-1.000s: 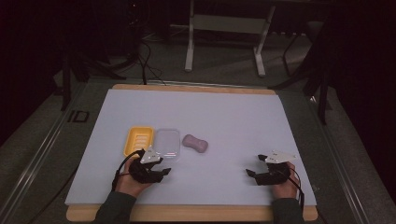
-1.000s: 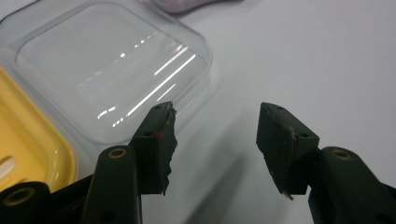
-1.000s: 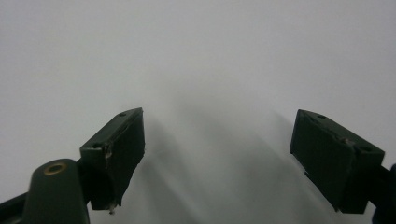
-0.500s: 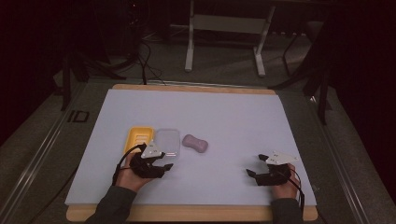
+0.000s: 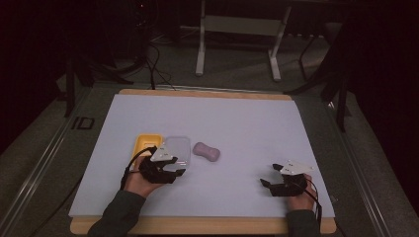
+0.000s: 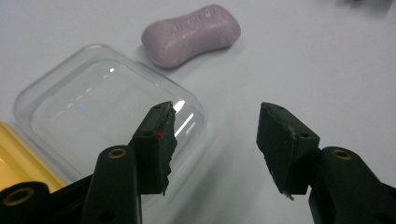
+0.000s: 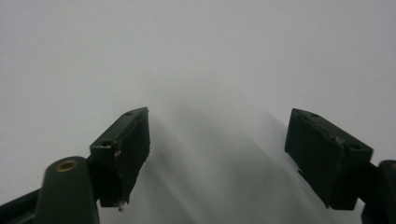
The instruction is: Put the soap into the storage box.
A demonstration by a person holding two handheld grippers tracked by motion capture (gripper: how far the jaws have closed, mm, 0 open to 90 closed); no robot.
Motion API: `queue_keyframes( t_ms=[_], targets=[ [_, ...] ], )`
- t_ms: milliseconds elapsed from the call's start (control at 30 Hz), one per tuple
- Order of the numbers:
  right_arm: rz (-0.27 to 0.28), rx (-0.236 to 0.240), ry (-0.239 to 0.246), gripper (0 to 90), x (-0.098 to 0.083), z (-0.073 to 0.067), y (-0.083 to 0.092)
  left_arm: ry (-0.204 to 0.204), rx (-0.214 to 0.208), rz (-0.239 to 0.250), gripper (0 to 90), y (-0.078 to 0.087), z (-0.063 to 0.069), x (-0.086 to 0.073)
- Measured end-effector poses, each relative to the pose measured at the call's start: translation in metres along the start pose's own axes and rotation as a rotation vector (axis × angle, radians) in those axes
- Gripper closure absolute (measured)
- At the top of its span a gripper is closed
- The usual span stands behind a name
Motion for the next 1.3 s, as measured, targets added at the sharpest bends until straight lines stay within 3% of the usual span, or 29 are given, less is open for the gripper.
queue_keyframes(
  t_ms=[300, 833, 1300],
  targets=[
    [0.018, 0.003, -0.006, 23.2, -0.001, 0.001, 0.002, -0.026, 0.006, 0.006, 46.7, 0.008, -0.004, 0.015],
    [0.024, -0.006, -0.006, 26.4, -0.001, 0.001, 0.002, -0.053, 0.018, 0.016, 46.4, 0.017, -0.011, 0.028],
    [0.027, -0.005, -0.015, 25.7, -0.001, 0.001, 0.003, -0.08, 0.019, 0.007, 46.2, 0.016, -0.018, 0.038]
  ],
)
Point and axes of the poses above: each handheld gripper's, and its own axes: y roughly backward along the jaws, x roughly out of its top, z roughly to its right, the point moved 2 cm from there along -y, roughly forward along the jaws, and after that the axes turned 7 degrees about -z, right-handed, at the moved point
